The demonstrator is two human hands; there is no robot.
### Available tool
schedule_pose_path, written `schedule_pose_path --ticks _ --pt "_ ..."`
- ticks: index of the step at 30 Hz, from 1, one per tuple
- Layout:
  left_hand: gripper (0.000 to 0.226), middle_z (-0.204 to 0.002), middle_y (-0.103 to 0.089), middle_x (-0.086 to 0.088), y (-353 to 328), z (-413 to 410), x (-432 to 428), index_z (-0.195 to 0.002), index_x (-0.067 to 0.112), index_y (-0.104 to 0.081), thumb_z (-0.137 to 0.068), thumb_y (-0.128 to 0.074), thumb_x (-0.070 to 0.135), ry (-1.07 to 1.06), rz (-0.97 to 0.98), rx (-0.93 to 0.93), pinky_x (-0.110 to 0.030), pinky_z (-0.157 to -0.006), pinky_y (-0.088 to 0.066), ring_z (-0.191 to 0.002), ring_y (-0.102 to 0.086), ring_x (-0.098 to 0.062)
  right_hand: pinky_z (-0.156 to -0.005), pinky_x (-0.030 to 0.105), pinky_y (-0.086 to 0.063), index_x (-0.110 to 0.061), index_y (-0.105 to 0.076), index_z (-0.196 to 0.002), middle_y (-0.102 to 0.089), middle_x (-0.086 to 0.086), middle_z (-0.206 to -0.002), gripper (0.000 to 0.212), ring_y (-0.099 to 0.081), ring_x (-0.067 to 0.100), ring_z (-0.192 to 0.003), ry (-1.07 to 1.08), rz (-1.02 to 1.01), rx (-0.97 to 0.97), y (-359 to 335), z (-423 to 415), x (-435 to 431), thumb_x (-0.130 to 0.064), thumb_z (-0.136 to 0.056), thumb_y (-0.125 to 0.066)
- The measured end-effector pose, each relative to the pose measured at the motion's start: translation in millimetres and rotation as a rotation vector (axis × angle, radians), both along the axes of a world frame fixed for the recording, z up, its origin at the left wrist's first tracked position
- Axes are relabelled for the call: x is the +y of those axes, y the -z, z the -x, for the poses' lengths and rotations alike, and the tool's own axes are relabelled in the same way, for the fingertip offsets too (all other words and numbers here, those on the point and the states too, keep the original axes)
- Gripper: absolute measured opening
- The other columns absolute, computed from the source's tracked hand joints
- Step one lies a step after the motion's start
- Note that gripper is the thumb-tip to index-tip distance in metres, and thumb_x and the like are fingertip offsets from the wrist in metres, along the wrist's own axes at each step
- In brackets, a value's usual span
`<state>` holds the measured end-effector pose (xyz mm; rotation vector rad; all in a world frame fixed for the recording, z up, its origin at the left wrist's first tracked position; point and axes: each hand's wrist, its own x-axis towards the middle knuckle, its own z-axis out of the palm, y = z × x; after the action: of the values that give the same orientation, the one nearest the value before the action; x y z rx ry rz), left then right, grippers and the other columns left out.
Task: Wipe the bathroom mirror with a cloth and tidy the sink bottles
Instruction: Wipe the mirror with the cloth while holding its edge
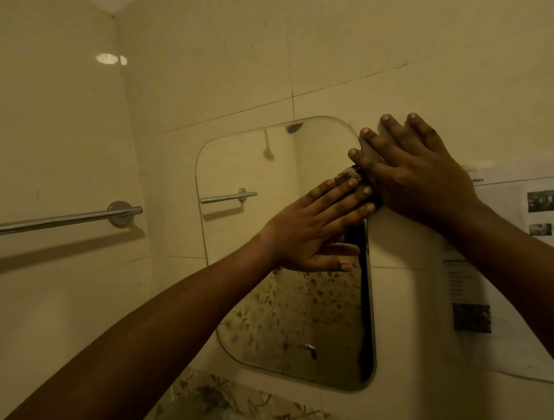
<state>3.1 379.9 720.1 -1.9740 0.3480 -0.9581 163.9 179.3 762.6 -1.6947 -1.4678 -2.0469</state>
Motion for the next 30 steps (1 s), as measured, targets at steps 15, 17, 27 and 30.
schedule_pose_path --ticks 15,17,27,30 --pt "0.095 -0.18 -0.003 -0.016 20 29 61 -0.171 0.009 -0.01 -0.103 -0.028 0.073 -0.056 0.177 -0.109 -0.051 -0.136 -0.003 -0.168 -0.003 -0.034 -0.126 0.063 -0.023 -0.015 -0.047 -0.158 -0.045 0.023 -0.161 0.049 -0.035 0.049 -0.153 -0.086 -0.042 -0.002 4 -5 5 -0.015 -0.109 -0.05" --pt "0.094 -0.18 -0.001 -0.014 20 33 68 -0.171 0.01 -0.007 -0.104 -0.026 0.073 -0.063 0.198 -0.121 -0.049 -0.136 -0.001 -0.168 -0.001 -0.033 -0.126 0.063 -0.024 -0.014 -0.047 -0.158 -0.046 0.023 -0.16 0.049 -0.036 0.049 -0.152 -0.089 -0.043 -0.005 3 -5 6 -0.014 -0.109 -0.051" --pt "0.092 -0.18 0.013 -0.006 46 65 127 -0.171 0.016 0.007 -0.105 -0.021 0.073 -0.051 0.787 -0.424 -0.055 -0.136 0.0 -0.167 0.012 -0.03 -0.125 0.062 -0.026 -0.014 -0.047 -0.158 -0.049 0.024 -0.158 0.047 -0.039 0.049 -0.15 -0.083 -0.046 -0.015 4 -4 6 -0.02 -0.112 -0.048" --pt "0.087 -0.18 0.012 -0.006 55 60 129 -0.171 0.015 0.007 -0.106 -0.017 0.069 -0.042 0.924 -0.542 -0.051 -0.136 0.003 -0.167 0.014 -0.026 -0.125 0.062 -0.027 -0.013 -0.048 -0.158 -0.05 0.025 -0.157 0.046 -0.04 0.05 -0.149 -0.088 -0.05 -0.03 4 -5 6 -0.02 -0.113 -0.045"
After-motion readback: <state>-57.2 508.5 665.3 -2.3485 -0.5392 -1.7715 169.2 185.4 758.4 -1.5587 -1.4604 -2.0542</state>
